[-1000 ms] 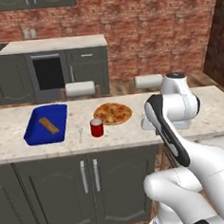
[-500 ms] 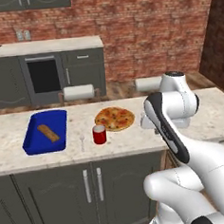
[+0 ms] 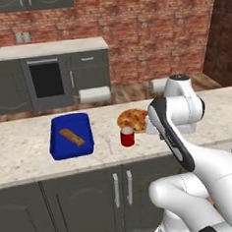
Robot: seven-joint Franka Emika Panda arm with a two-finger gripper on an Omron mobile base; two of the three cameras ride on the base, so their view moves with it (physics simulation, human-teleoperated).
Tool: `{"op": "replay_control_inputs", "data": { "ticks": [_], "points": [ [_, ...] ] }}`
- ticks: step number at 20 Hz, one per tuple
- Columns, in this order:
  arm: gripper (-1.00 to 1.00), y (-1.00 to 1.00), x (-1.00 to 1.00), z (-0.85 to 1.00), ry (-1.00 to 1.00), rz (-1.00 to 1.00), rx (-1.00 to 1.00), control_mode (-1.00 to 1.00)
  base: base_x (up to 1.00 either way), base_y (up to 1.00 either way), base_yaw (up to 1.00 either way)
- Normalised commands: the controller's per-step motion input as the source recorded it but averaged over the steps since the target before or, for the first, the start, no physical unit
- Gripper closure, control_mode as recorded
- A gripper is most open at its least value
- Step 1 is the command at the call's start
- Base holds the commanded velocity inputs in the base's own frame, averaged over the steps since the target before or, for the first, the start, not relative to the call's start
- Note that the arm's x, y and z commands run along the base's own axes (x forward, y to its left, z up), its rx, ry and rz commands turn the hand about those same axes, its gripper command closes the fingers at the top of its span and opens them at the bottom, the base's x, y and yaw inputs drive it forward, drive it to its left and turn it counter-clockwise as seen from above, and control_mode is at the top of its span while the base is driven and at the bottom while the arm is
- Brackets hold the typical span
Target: Take the pizza cutter from the drawer on the right and place it on the dining counter for cutting.
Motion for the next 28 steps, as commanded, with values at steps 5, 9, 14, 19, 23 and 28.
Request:
{"op": "replay_control_inputs", "data": {
  "ticks": [5,9,14,19,23,28],
  "points": [
    [1.00,0.00,0.00,0.00,0.00,0.00,0.00,1.00,0.39,-0.06,-0.05],
    [1.00,0.00,0.00,0.00,0.00,0.00,0.00,1.00,0.52,-0.02,-0.01],
    [1.00,0.00,0.00,0.00,0.00,0.00,0.00,1.00,0.47,0.00,0.00],
    [1.00,0.00,0.00,0.00,0.00,0.00,0.00,1.00,0.37,0.00,0.00],
    [1.00,0.00,0.57,0.00,0.00,0.00,0.00,-1.00,0.00,0.00,0.00],
    [1.00,-0.17,0.63,-0.07,0.00,-0.01,0.00,-1.00,0.00,0.00,0.00]
  ]
}}
